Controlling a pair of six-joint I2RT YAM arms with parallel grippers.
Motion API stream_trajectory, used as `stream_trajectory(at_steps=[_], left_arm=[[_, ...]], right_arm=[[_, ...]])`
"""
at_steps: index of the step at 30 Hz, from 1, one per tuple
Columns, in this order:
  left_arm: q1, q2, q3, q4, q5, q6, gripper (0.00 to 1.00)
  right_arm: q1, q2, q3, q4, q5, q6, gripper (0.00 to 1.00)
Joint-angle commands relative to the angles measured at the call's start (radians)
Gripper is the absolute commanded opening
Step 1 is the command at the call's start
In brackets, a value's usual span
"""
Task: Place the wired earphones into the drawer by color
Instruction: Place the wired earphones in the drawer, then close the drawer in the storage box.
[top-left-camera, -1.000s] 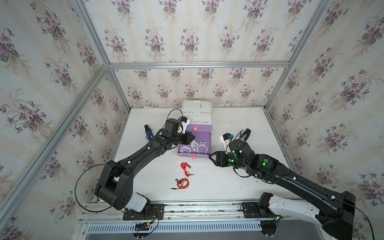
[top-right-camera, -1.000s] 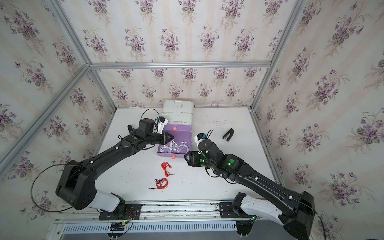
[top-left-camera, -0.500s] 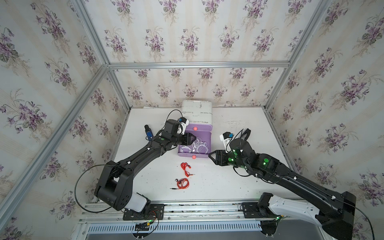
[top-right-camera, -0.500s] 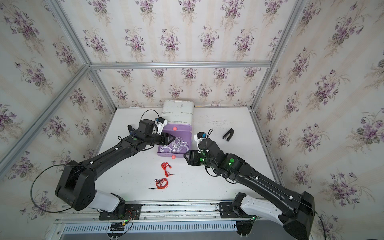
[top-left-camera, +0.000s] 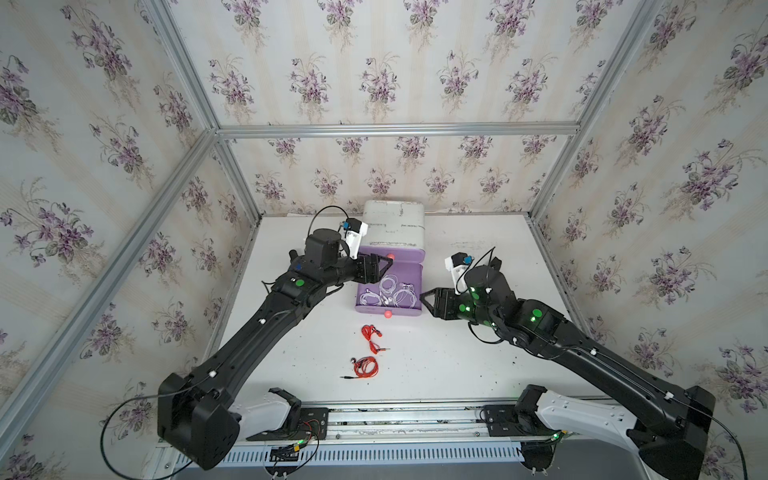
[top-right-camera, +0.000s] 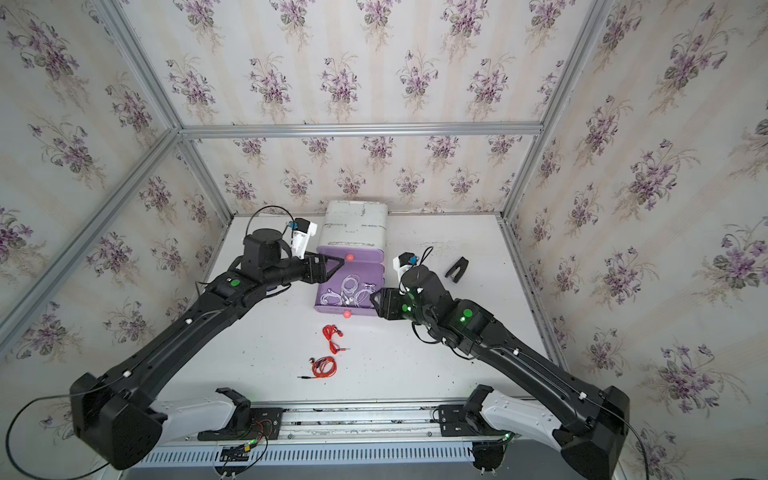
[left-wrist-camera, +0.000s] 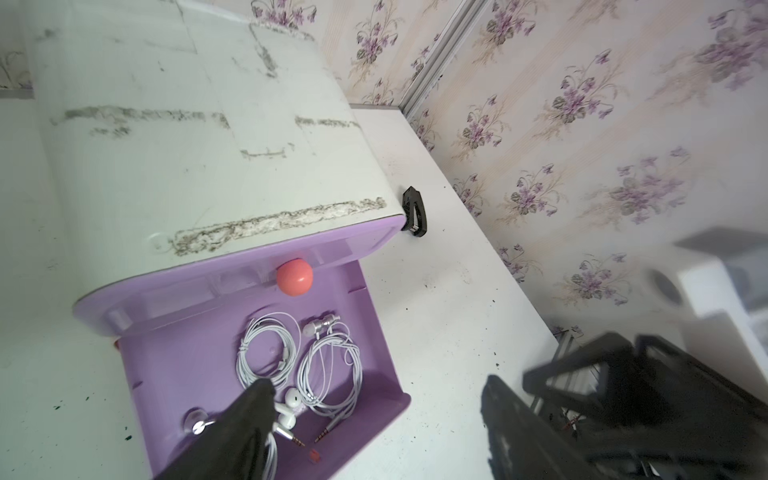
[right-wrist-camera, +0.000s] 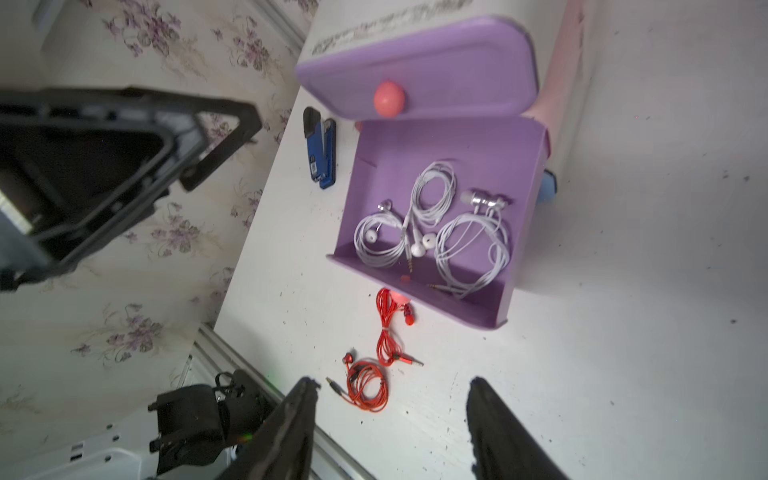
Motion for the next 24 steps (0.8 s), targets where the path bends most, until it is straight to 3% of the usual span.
stream_trajectory(at_steps=[1,3,6,11,13,18,24], left_arm=[[-0.001,-0.116,-0.063,-0.110,0.026,-0.058,0.90],[-0.002,-0.219,-0.169,-0.096,0.063,-0.134,0.92],[-0.011,-0.349,-0.315,-0.129,0.056,-0.211,0.93],[-0.045,-0.504,-0.552,-0.036,0.085,-0.345,0.92],[-0.084,-0.513,-0.588,-0.036,0.041,-0.350,0.87],[-0.151,-0.370,-0.709,0.184,-0.053,-0.434,0.49],[-0.220,-0.133,-0.713,0.357,-0.205,-0.457,0.26]], right_arm=[[-0.106,0.037,0.055,0.005,-0.019,-0.034,0.61],[-0.190,0.095,0.106,0.024,-0.089,-0.066,0.62],[-0.290,0.213,0.204,0.054,-0.176,-0.114,0.72],[-0.323,0.451,0.427,0.055,-0.294,-0.189,0.73],[-0.323,0.533,0.505,0.049,-0.318,-0.204,0.73],[-0.322,0.683,0.633,0.025,-0.348,-0.220,0.73],[-0.323,0.727,0.650,0.042,-0.343,-0.226,0.73]])
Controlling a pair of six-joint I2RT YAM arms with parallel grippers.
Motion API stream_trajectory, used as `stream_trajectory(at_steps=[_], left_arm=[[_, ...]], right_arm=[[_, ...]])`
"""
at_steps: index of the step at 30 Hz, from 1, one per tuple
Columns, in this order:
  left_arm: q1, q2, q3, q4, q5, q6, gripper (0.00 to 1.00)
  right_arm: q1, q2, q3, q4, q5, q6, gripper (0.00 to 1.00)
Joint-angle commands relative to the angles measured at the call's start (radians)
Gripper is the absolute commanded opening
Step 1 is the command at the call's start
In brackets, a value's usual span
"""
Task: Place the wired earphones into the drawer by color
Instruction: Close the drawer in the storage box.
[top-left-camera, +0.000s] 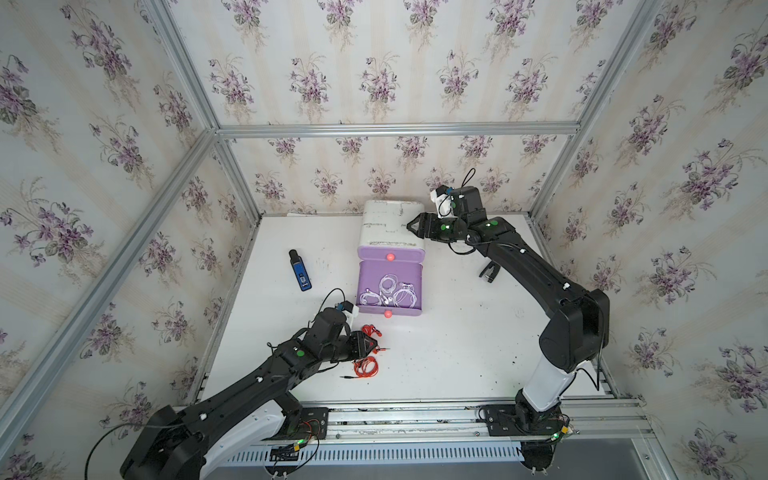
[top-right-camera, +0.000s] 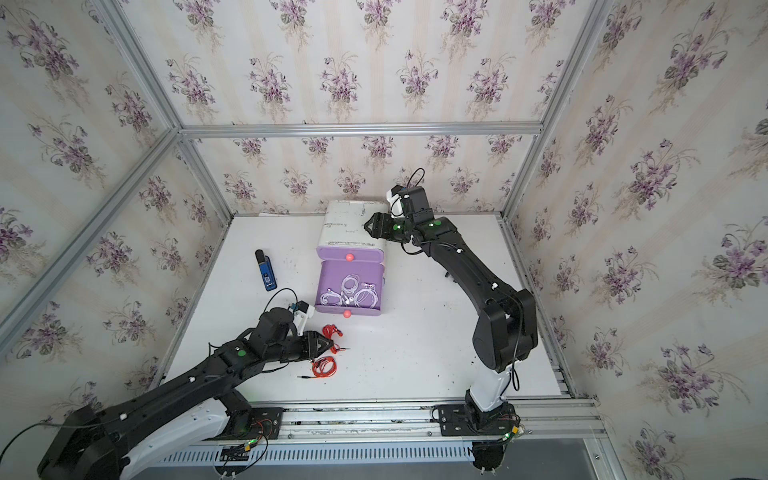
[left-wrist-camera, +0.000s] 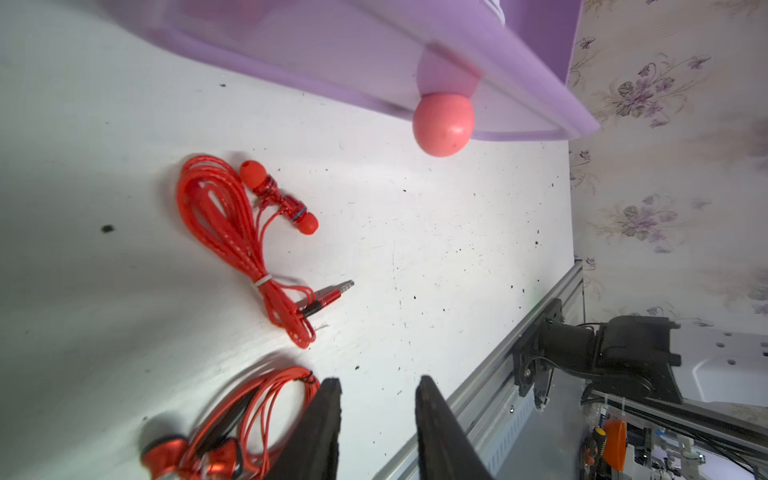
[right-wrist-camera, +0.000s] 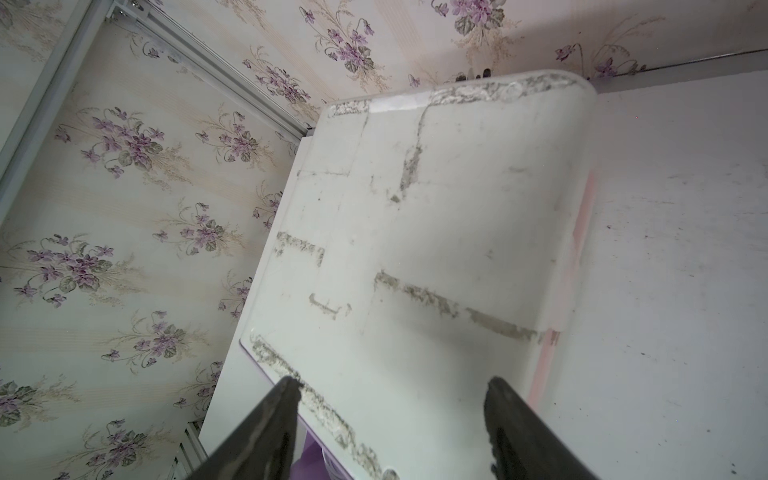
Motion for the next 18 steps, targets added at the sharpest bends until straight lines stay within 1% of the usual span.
stream_trajectory(at_steps=[1,6,9,12,15,18], left_arm=[[-0.009,0.089,-0.003,0.171,-0.129,-0.046,0.23],[-0.015,0.190,-0.003,0.285,-0.219,-0.052,0.23],[-0.015,0.253,0.010,0.351,-0.242,-0.054,0.23],[-0.023,0.303,0.033,0.378,-0.277,-0.069,0.23],[-0.033,0.322,0.052,0.405,-0.318,-0.087,0.24],[-0.059,0.305,0.085,0.380,-0.388,-0.080,0.24]], right_arm=[[-0.002,0.017,0.010,0.014,-0.016,-0.019,0.73],[-0.002,0.031,0.003,0.030,-0.019,-0.025,0.73],[-0.002,0.036,0.003,0.032,-0.019,-0.031,0.73],[-0.003,0.041,0.000,0.032,-0.016,-0.036,0.73],[-0.006,0.044,-0.003,0.035,-0.014,-0.041,0.73],[-0.007,0.054,-0.003,0.033,-0.014,-0.042,0.73]])
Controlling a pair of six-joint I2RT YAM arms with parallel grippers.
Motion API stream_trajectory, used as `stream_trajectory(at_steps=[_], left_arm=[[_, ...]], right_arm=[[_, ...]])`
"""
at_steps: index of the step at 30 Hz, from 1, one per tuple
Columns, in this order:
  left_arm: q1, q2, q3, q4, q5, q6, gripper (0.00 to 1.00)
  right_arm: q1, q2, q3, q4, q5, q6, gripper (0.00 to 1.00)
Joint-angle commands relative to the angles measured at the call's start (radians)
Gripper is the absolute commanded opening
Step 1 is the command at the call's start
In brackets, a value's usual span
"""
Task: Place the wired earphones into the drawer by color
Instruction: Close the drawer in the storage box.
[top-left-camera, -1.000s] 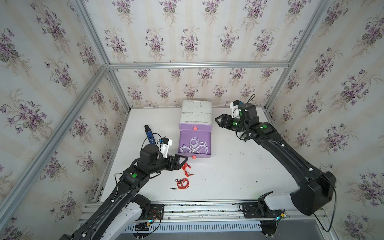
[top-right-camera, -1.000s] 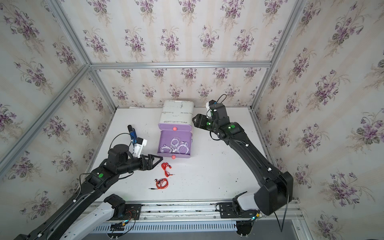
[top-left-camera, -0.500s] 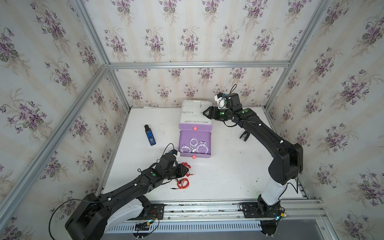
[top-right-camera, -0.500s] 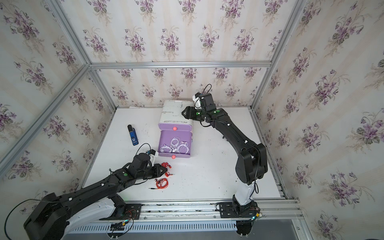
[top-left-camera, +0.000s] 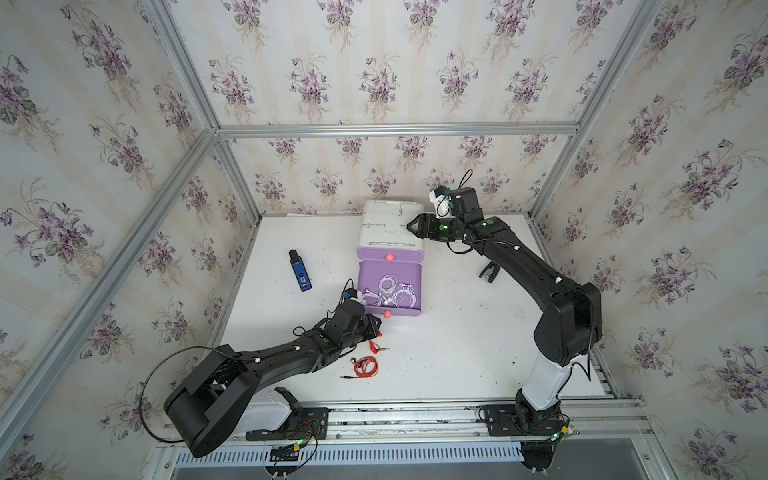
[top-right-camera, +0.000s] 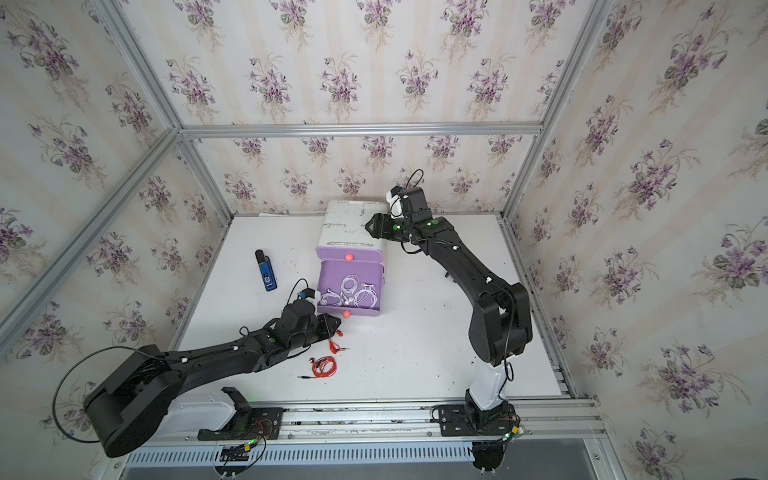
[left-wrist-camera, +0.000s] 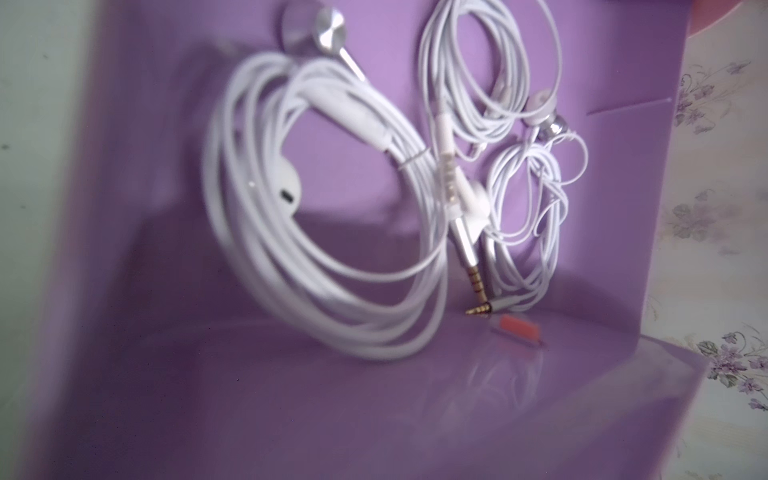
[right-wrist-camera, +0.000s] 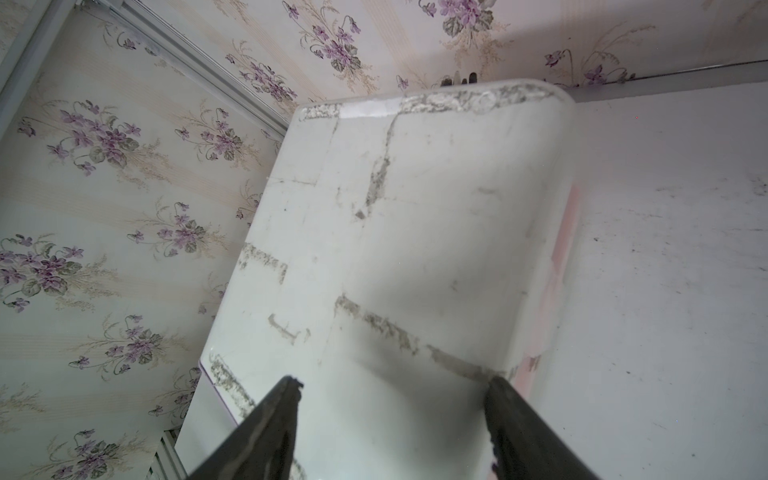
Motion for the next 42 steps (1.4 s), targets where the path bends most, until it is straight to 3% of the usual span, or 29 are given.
stream_trajectory(at_steps=[1,17,35,42], left_arm=[[-0.020,-0.018,0.037,0.034,-0.108,0.004,0.24],[-0.036,0.038,0.173,-0.023,-0.309,0.041,0.28],[0.043,0.302,0.436,-0.073,-0.383,0.066,0.30],[0.057,0.360,0.479,-0.073,-0.392,0.010,0.33]], right_arm=[[0.002,0.011,0.000,0.005,-0.023,-0.011,0.73],[0.001,0.025,-0.016,0.004,-0.037,-0.014,0.73],[0.001,0.050,-0.010,-0.002,-0.057,-0.024,0.73],[0.001,0.053,-0.012,-0.012,-0.058,-0.039,0.72]])
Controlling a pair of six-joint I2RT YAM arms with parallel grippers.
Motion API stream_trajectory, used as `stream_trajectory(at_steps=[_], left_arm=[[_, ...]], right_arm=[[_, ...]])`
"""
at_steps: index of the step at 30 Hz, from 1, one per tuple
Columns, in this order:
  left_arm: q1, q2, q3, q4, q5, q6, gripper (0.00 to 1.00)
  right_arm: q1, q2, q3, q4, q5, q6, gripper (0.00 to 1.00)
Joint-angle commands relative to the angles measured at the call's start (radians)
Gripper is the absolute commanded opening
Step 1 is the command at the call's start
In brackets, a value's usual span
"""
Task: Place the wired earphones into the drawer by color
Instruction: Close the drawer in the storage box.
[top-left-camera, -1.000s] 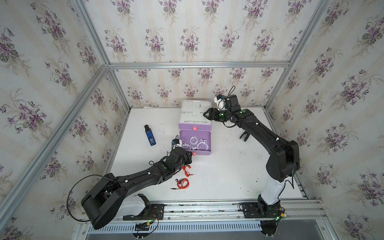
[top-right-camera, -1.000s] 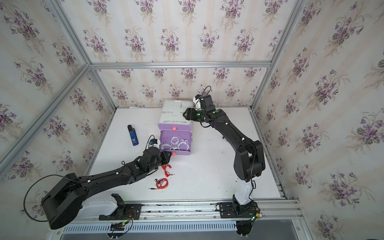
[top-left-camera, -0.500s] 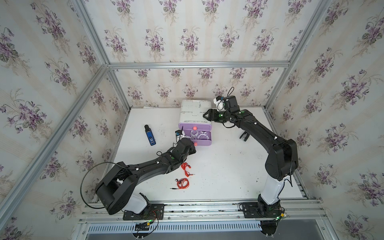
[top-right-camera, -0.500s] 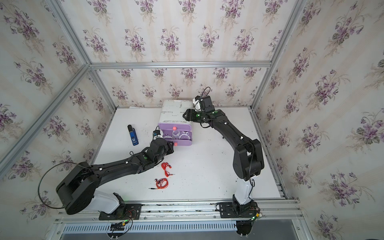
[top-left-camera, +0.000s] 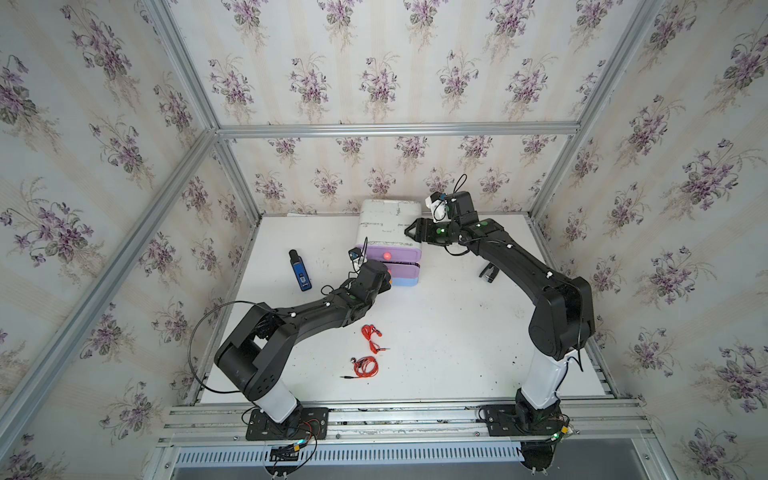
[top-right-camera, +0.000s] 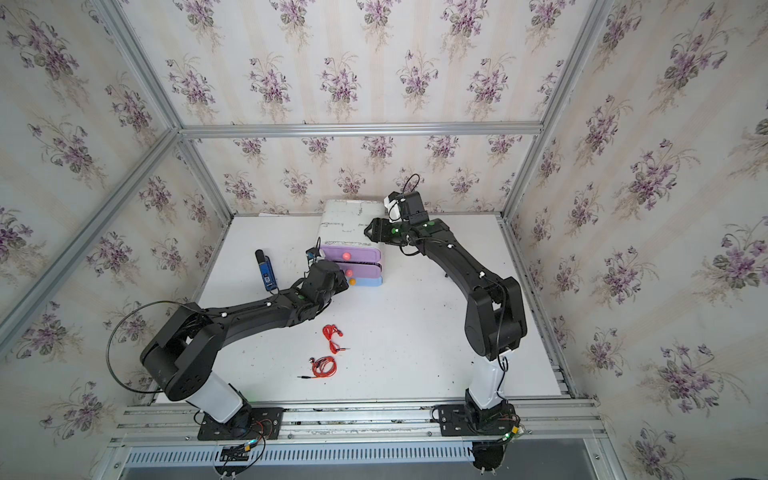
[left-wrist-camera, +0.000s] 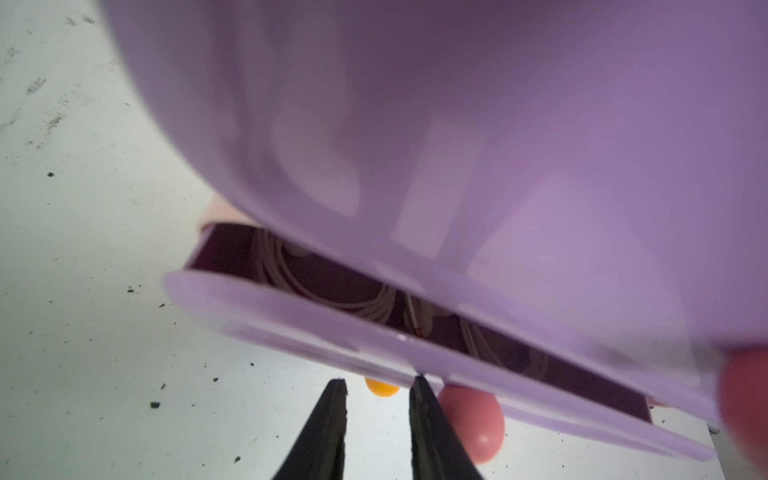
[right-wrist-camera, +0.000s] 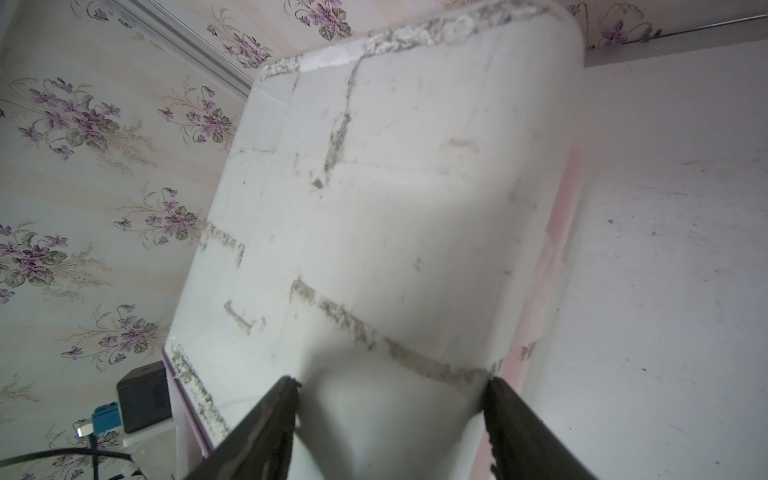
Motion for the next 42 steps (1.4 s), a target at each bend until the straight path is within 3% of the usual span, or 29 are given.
stream_trajectory(at_steps=[1,9,17,22,26,32,42], left_arm=[[0.002,0.014,0.027,0.000,-0.016,-0.028,0.33],[-0.011,-0.006,0.043,-0.031,-0.016,-0.033,0.60],[-0.026,-0.160,-0.125,0.024,0.070,-0.053,0.70],[-0.026,-0.275,-0.293,0.181,0.192,-0.039,0.79],[-0.025,-0.241,-0.390,0.398,0.291,-0.033,0.78],[0.008,-0.004,-0.444,0.749,0.376,-0.038,0.70],[0.057,0.157,-0.397,0.881,0.371,-0.040,0.67]], right_arm=[[0.003,0.008,0.001,-0.023,-0.017,-0.033,0.72],[0.002,0.006,-0.001,-0.025,-0.020,-0.036,0.72],[-0.009,-0.012,0.001,-0.026,-0.027,-0.036,0.72],[-0.024,-0.025,0.002,-0.030,-0.028,-0.036,0.73],[-0.029,-0.023,0.003,-0.032,-0.029,-0.036,0.73],[-0.029,-0.025,-0.002,-0.039,-0.028,-0.038,0.72],[-0.029,-0.016,-0.005,-0.035,-0.035,-0.045,0.72]])
